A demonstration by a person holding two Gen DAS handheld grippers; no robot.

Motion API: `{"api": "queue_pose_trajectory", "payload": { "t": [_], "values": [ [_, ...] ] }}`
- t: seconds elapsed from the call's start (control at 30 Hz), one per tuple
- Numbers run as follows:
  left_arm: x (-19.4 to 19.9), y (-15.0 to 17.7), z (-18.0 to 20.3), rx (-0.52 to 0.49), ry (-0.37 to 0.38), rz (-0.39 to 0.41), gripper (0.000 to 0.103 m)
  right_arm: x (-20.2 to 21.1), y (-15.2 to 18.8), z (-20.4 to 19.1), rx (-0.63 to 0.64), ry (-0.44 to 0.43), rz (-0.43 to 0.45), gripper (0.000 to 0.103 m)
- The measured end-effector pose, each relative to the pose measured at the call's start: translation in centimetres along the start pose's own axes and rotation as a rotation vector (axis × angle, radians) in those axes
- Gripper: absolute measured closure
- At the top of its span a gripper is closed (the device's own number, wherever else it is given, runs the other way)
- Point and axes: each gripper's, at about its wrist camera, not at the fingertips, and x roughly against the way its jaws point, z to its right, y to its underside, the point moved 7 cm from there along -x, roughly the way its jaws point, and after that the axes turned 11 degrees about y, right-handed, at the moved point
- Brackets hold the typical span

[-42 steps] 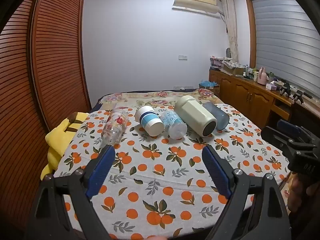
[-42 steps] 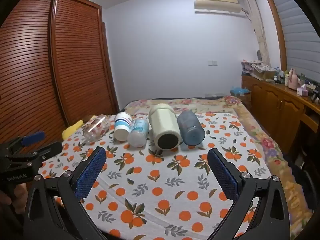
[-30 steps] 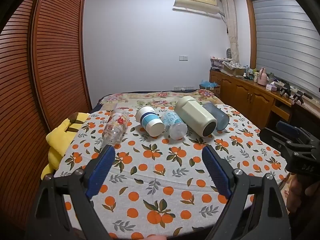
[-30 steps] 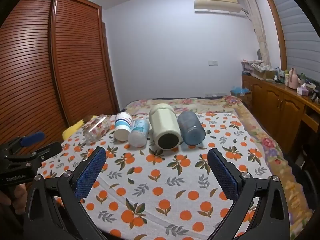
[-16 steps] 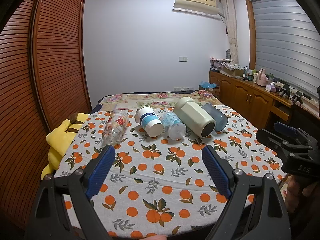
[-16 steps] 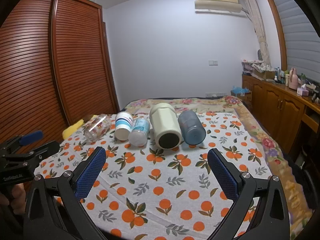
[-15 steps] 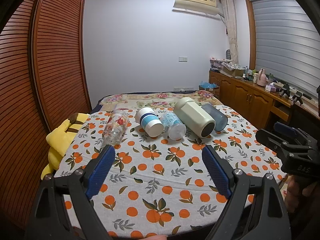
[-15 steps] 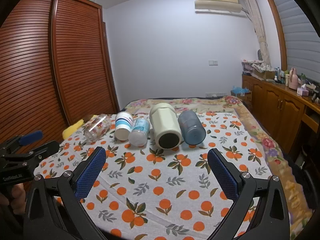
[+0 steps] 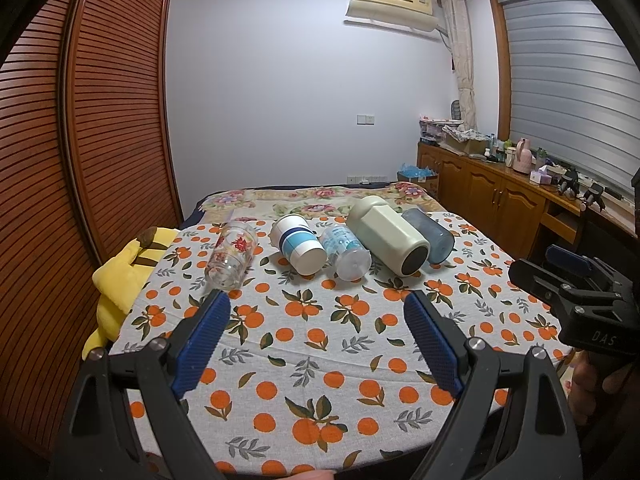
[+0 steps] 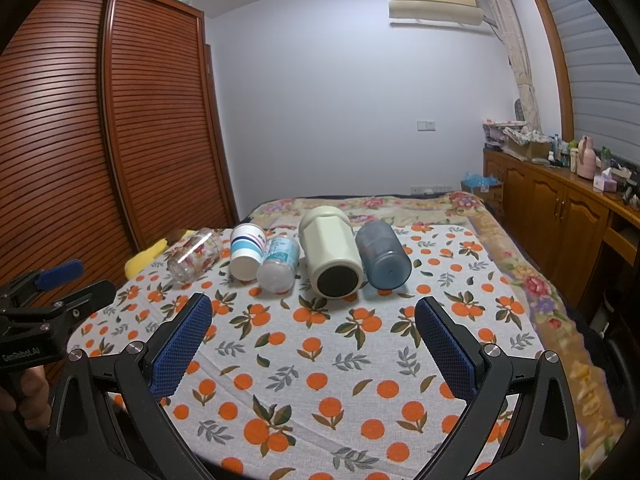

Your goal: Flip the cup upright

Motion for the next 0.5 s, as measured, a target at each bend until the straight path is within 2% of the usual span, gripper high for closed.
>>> {"api": "queue_pose_trajectory", "payload": {
  "t": [0.5],
  "values": [
    [0.65,-0.47,0.48,-0.002,0.000,0.003,0.014,-0.01,0.06,0.00,0.000,0.002,0.000,0.000]
  ]
}}
